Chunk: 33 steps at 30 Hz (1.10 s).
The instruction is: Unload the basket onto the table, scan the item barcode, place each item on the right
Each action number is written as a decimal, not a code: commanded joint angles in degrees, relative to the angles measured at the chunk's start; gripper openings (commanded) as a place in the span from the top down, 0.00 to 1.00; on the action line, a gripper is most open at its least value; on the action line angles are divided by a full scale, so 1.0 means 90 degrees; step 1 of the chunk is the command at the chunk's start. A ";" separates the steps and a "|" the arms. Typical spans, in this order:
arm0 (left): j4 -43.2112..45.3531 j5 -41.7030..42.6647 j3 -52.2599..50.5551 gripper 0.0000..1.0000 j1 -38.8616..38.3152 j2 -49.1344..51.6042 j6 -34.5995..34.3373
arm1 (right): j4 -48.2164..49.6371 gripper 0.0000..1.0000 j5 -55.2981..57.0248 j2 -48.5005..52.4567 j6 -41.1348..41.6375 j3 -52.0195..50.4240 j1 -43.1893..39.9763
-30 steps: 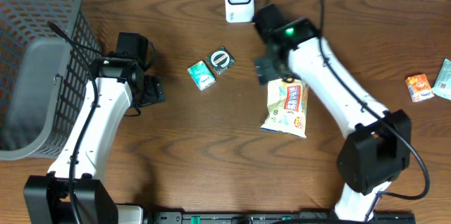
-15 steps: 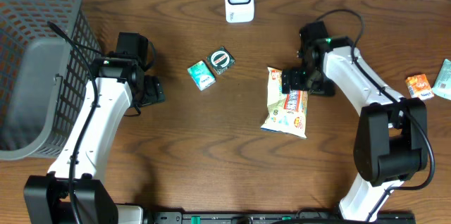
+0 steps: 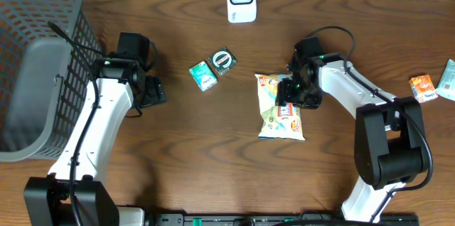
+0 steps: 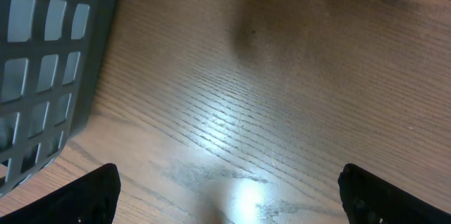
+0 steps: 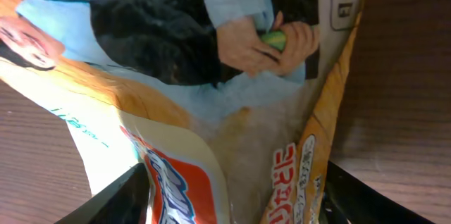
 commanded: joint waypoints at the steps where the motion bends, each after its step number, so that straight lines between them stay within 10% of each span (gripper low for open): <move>1: -0.0015 -0.0126 -0.0027 0.02 0.0022 -0.0002 -0.0085 | 0.0119 0.32 -0.0087 0.0073 0.0063 -0.0253 0.0066; 4: -0.0017 -0.0126 -0.0027 0.02 0.0022 -0.0002 -0.0085 | 0.0272 0.52 -0.0068 0.0085 0.0063 -0.0386 0.0097; 7: -0.0017 -0.0126 -0.0027 0.02 0.0022 -0.0002 -0.0085 | 0.0369 0.99 -0.0095 0.0085 0.0066 -0.0488 0.0146; 33: -0.0015 -0.0126 -0.0027 0.02 0.0022 -0.0002 -0.0085 | 0.1894 0.99 -0.0087 0.1071 0.0855 0.5178 0.0274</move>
